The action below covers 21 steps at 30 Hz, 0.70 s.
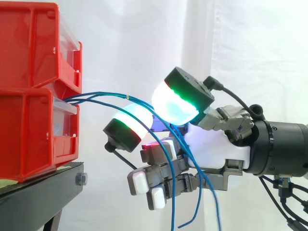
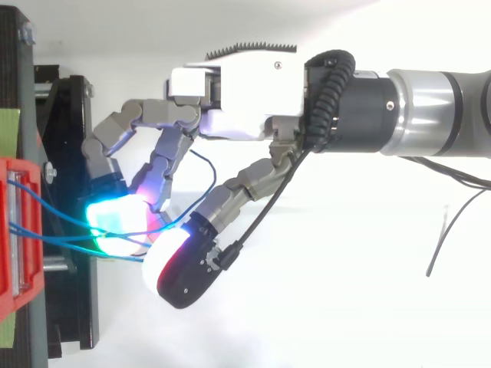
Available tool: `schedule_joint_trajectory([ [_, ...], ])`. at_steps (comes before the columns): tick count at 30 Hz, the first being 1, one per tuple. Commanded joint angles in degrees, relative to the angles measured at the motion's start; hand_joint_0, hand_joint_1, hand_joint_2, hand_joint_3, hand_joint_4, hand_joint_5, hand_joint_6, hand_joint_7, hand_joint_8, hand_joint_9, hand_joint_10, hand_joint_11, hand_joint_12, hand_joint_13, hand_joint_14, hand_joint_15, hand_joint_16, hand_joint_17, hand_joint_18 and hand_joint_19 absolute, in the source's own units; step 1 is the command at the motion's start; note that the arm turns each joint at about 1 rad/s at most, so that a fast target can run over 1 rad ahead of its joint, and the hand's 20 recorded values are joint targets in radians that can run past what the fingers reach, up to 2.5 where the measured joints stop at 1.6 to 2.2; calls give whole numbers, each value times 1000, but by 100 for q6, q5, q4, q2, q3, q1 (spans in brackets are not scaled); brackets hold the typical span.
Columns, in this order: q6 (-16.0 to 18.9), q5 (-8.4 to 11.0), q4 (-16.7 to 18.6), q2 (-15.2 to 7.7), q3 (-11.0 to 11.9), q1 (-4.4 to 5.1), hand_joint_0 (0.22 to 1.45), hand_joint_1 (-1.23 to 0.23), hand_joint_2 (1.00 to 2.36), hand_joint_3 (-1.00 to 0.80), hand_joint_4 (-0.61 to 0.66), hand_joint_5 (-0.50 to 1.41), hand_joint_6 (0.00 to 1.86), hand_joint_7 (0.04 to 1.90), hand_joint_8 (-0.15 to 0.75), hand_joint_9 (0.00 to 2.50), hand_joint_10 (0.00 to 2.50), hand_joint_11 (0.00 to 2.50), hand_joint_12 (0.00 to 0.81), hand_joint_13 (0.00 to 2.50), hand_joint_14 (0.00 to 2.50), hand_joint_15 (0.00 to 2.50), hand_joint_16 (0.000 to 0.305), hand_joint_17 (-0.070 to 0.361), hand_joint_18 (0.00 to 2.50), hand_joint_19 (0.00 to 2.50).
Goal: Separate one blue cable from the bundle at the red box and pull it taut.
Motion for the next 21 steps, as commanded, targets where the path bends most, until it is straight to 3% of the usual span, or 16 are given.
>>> schedule_joint_trajectory([
  [1, 0, 1, 1, -2, 2, 3, 488, -833, 1000, -500, 76, -130, 834, 1052, 336, 1189, 21, 1026, 389, 937, 21, 615, 52, 117, 873, 733],
  [6, 0, 1, -8, -2, 2, 3, 551, -690, 1000, -500, 69, -118, 793, 1078, 324, 1194, 24, 1023, 377, 925, 20, 629, 48, 109, 840, 757],
  [8, 0, 1, 1, 7, 2, 3, 610, -692, 1000, -500, 41, -114, 785, 1125, 319, 1196, 25, 1036, 368, 931, 21, 629, 46, 104, 826, 767],
  [15, 0, 1, 1, 7, 2, 3, 602, -780, 1017, -258, 14, -132, 829, 1174, 325, 1198, 24, 1027, 372, 936, 23, 636, 47, 106, 845, 759],
  [21, 0, 1, 1, -2, -7, 3, 610, -841, 1021, -179, -16, -151, 863, 1143, 324, 1173, 24, 1043, 376, 932, 22, 631, 48, 107, 842, 758],
])
